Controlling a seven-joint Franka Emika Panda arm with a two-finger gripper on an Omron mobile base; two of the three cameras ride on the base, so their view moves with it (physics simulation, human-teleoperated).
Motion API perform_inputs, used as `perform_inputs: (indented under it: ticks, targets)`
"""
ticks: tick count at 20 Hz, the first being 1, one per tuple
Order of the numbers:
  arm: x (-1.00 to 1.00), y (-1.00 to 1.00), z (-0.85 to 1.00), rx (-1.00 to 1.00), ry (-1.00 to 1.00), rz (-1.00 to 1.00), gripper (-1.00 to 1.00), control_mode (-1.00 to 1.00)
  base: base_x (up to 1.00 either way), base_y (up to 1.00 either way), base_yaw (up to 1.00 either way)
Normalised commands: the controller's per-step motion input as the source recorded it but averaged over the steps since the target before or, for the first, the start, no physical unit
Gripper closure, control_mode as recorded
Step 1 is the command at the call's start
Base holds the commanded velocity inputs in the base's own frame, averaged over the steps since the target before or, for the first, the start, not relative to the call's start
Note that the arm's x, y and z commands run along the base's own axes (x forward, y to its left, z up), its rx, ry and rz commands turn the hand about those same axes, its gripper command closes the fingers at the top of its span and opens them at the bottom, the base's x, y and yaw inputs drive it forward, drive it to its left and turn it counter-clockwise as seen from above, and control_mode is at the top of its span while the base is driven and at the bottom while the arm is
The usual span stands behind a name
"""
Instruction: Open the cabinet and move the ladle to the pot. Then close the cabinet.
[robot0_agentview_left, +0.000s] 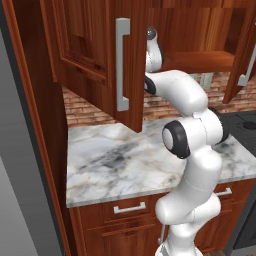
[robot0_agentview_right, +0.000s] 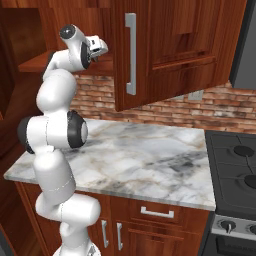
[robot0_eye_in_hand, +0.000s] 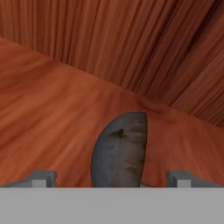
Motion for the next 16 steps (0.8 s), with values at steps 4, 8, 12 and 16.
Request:
perform_inputs:
  ticks: [4,8,12,16]
  targets:
    - [0.03,0.00,-0.24,0.00,0.01,0.00,1.00,-1.00,0.00,0.00,0.00]
    - [0.00,0.00,-0.43,0.00,-0.02,0.00,1.00,-1.00,0.00,0.00,0.00]
    - [0.00,-0.05,-0.35,0.00,-0.10,0.00,1.00,-1.00,0.00,0.00,0.00]
    - [0.00,-0.01,-0.34,0.00,-0.06,0.00,1.00,-1.00,0.00,0.00,0.00]
